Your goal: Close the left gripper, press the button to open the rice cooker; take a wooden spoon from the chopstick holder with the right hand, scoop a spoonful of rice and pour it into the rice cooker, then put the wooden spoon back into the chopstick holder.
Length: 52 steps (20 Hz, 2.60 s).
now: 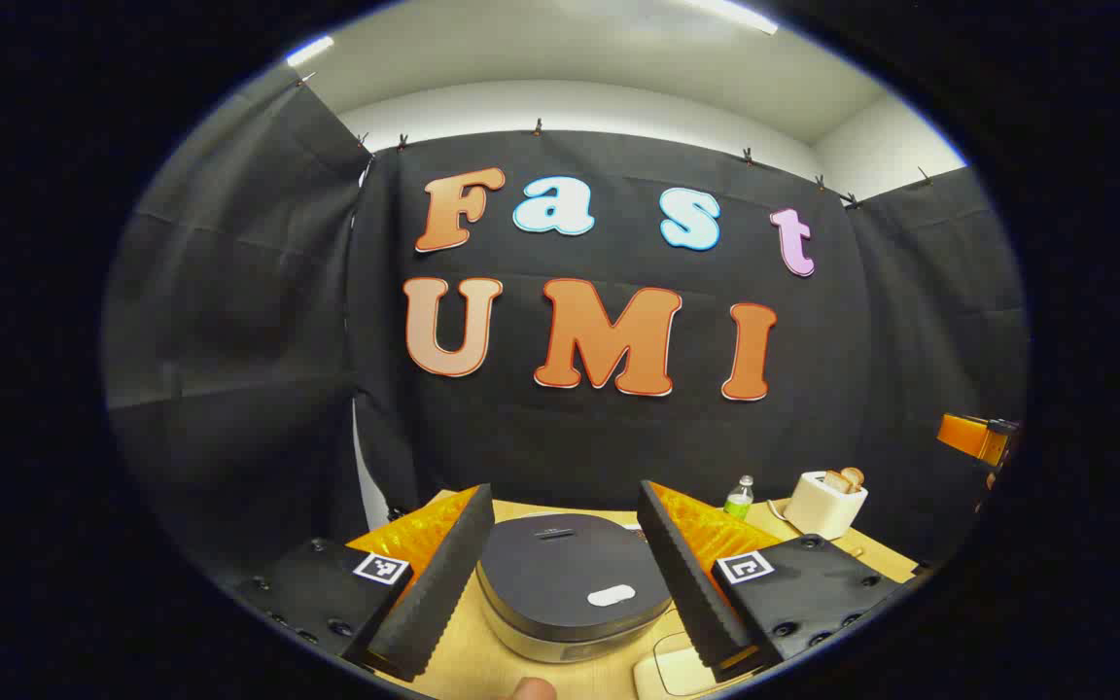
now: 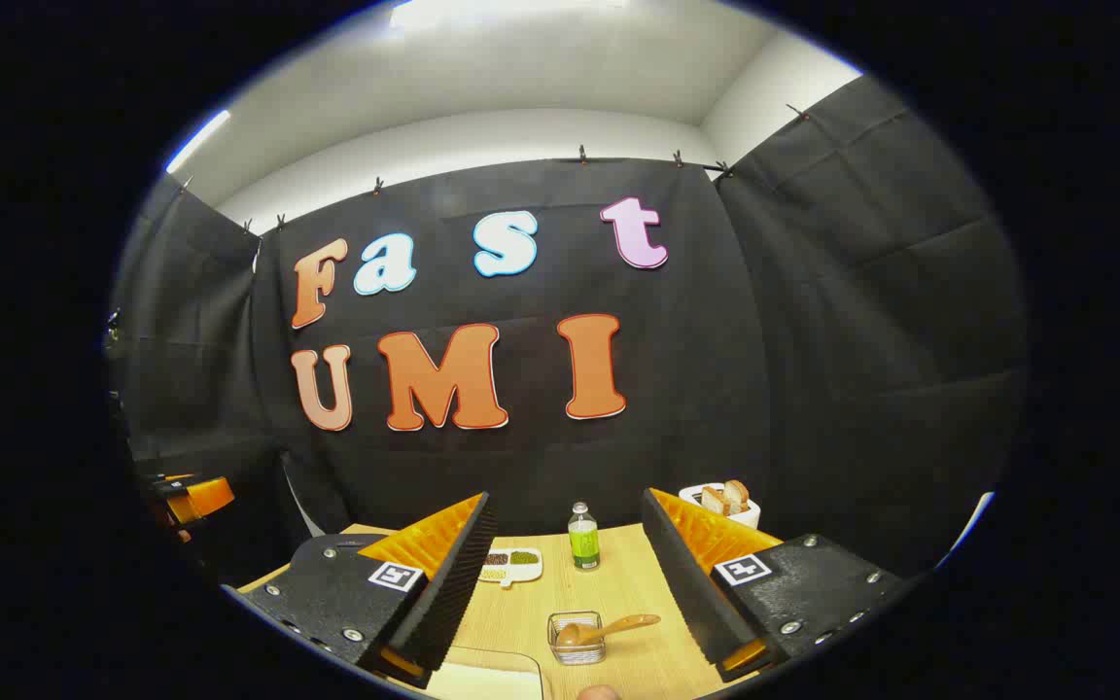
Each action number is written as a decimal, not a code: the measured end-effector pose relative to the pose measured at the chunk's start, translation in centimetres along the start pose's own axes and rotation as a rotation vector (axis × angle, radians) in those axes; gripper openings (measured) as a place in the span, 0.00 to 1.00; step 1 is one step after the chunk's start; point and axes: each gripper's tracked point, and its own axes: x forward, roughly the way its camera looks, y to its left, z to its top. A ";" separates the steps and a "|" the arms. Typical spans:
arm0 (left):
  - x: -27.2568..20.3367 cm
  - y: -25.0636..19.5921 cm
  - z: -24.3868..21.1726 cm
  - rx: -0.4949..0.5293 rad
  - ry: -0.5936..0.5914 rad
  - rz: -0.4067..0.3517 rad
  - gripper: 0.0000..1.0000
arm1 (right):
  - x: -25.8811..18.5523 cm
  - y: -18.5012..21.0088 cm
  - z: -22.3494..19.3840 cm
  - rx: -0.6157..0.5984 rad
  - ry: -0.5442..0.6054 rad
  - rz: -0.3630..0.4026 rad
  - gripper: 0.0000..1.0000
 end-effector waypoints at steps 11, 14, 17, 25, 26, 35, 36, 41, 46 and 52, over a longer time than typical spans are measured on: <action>0.3 -1.5 0.5 0.011 0.003 -0.021 0.97 | -0.3 -0.3 0.2 -0.011 -0.022 0.014 0.94; 0.2 -1.1 1.1 0.028 -0.016 -0.008 0.96 | -0.2 0.3 -0.1 -0.029 -0.014 0.026 0.94; -0.3 -1.7 1.3 0.063 -0.029 -0.013 0.88 | -0.2 0.7 -0.2 -0.021 -0.010 0.039 0.94; 0.1 -2.2 1.9 0.049 -0.054 -0.051 0.77 | -0.2 0.5 0.1 -0.037 -0.029 0.006 0.93; 0.4 -2.3 1.1 0.028 -0.039 -0.050 0.56 | -0.2 0.5 0.1 -0.043 -0.029 0.006 0.93; 1.5 -2.8 -3.4 -0.012 0.135 -0.072 0.05 | -0.5 0.8 -0.6 -0.046 -0.013 0.031 0.94; 1.6 -3.0 -3.7 0.005 0.149 -0.080 0.05 | -0.7 0.6 -0.5 -0.046 -0.017 0.030 0.94; 2.5 -4.4 -5.8 0.060 0.231 -0.130 0.05 | -0.5 0.3 -0.9 -0.022 -0.009 0.032 0.94; 4.1 -5.6 -9.3 0.049 0.344 -0.184 0.05 | -0.2 -0.4 -1.7 -0.005 0.011 0.028 0.94; 6.2 -4.8 -13.7 0.077 0.458 -0.156 0.04 | 0.3 -1.1 -2.2 0.009 0.017 0.014 0.93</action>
